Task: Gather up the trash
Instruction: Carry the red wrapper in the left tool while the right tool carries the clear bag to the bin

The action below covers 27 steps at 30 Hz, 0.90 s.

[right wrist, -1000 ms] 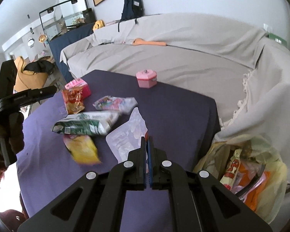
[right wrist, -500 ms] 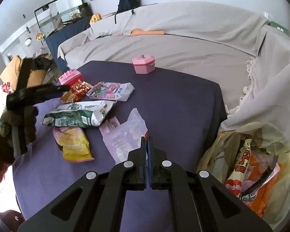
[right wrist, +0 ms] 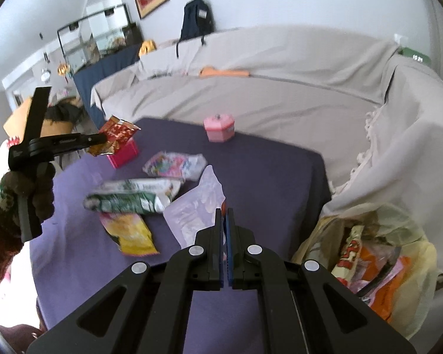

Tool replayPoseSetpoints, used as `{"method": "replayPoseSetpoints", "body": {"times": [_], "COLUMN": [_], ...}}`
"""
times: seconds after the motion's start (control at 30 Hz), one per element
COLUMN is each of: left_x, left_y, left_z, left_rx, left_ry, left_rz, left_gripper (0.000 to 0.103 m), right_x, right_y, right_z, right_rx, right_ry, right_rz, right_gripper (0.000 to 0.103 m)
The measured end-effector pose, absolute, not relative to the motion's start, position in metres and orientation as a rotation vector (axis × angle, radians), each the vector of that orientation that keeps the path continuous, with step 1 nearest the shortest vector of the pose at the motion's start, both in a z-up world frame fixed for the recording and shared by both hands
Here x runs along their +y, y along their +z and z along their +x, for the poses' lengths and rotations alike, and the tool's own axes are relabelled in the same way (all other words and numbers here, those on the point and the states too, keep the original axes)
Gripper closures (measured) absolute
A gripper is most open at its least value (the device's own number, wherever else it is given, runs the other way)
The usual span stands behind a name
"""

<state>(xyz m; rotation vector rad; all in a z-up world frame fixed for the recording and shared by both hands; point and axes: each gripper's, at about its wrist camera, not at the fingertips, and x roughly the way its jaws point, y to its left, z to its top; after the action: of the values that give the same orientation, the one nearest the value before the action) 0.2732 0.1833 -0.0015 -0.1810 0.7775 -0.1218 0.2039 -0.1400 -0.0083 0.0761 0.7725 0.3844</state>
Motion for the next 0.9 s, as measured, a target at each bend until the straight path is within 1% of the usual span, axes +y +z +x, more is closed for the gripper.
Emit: {"method": "replayPoseSetpoints", "body": {"times": [0.13,0.27,0.43,0.7,0.9], "left_x": [0.160,0.116,0.051,-0.040,-0.079], "left_y": [0.044,0.075,0.094,0.083,0.058], "left_z": [0.246,0.229,0.210,0.197,0.197], "left_rx": [0.698,0.663,0.663,0.716,0.798], "left_ry": [-0.187,-0.281,-0.432,-0.606,-0.675], "left_rz": [-0.144,-0.115,-0.102,-0.074,-0.091], "left_gripper": [0.096,0.096,0.096,0.096,0.096], "right_x": [-0.155,-0.177,-0.219,-0.295,-0.330], "right_y": [0.018,0.043,0.065,0.064,0.040], "right_z": [0.190,0.172,0.146,0.116,0.110], "right_rx": [0.699,0.628,0.560,0.546,0.586], "right_ry": [0.367,0.326,0.235,0.076,0.006], "right_rz": [0.086,0.081,0.068,0.086,0.103], "right_gripper": [0.099,0.099,0.099,0.099,0.099]}}
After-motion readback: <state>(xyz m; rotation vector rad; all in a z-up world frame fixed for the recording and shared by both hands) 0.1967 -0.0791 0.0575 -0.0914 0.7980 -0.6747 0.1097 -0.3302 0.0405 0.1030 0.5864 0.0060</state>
